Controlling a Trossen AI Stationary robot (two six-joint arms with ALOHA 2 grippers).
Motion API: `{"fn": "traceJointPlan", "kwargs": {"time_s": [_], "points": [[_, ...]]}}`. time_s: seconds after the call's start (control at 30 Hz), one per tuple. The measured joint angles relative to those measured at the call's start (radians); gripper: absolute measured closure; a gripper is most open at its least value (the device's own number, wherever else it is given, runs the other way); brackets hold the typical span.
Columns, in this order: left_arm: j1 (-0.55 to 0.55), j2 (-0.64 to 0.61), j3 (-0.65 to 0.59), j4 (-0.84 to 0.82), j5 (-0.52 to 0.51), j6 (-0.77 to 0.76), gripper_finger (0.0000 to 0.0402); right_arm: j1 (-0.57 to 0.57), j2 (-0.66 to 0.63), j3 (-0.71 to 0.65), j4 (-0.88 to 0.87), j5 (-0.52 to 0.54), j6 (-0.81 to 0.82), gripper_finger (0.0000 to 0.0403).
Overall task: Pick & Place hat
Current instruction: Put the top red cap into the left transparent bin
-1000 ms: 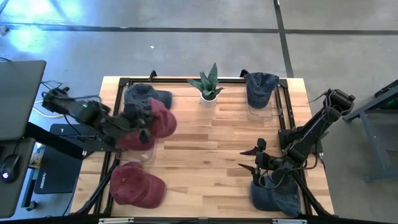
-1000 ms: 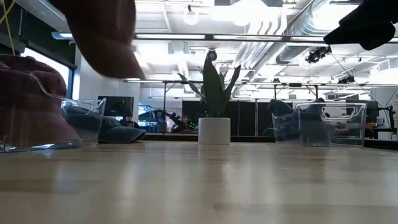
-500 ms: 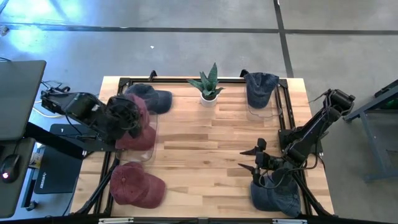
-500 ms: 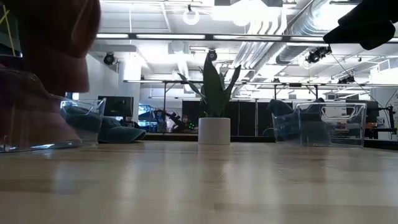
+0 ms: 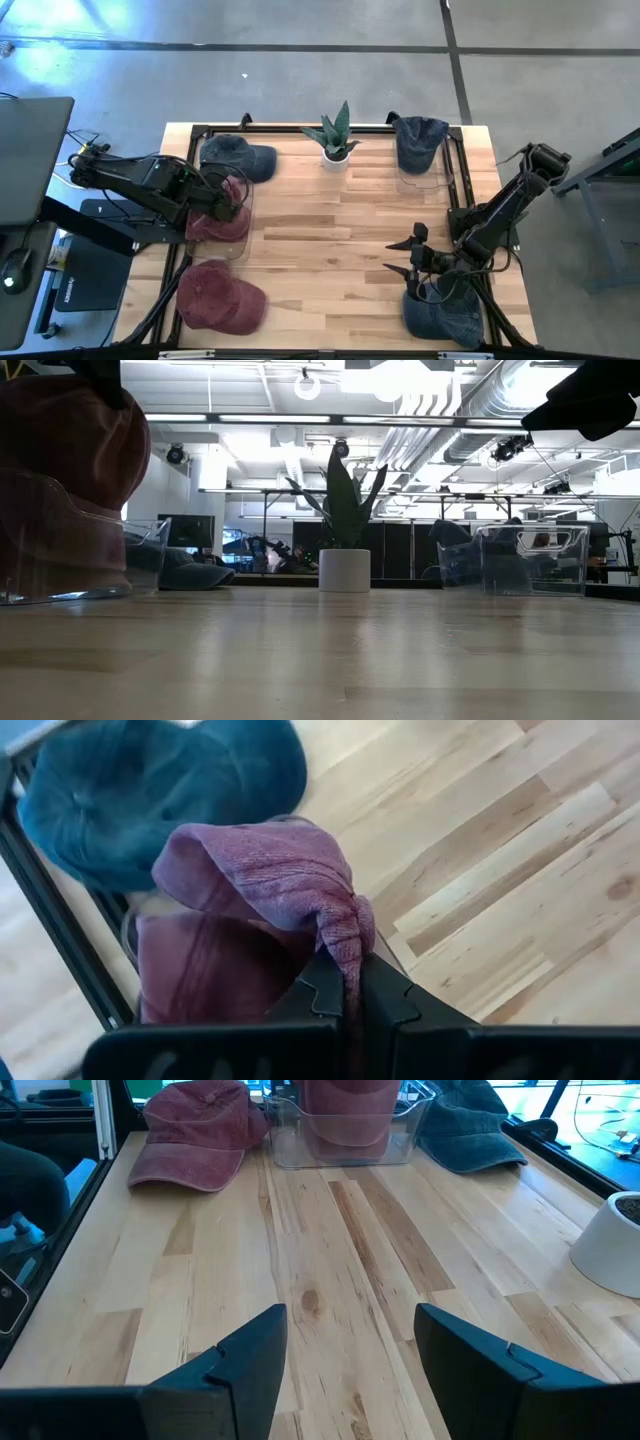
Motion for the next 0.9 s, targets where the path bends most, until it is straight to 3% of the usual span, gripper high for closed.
{"fn": "traceJointPlan", "kwargs": {"time_s": [0.23,0.4,0.67,0.77,0.9], "points": [[0.023,-0.001,-0.022,0.001,0.011,-0.077,0.0401,0.000,0.000,0.000,0.000,-0.004,0.000,0.0187],[0.023,-0.001,-0.131,0.005,-0.028,-0.144,0.0401,0.000,0.009,0.000,0.000,-0.026,0.000,0.0187],[0.023,-0.053,-0.283,0.116,0.036,-0.141,0.0400,0.000,0.050,0.000,0.000,-0.021,-0.001,0.0187],[0.023,-0.081,-0.283,0.119,0.025,-0.129,0.0386,0.000,0.051,0.000,0.004,-0.020,-0.001,0.0187],[0.022,-0.129,-0.267,0.122,0.045,-0.095,0.0337,0.000,0.051,0.000,0.027,-0.022,-0.011,0.0187]]}}
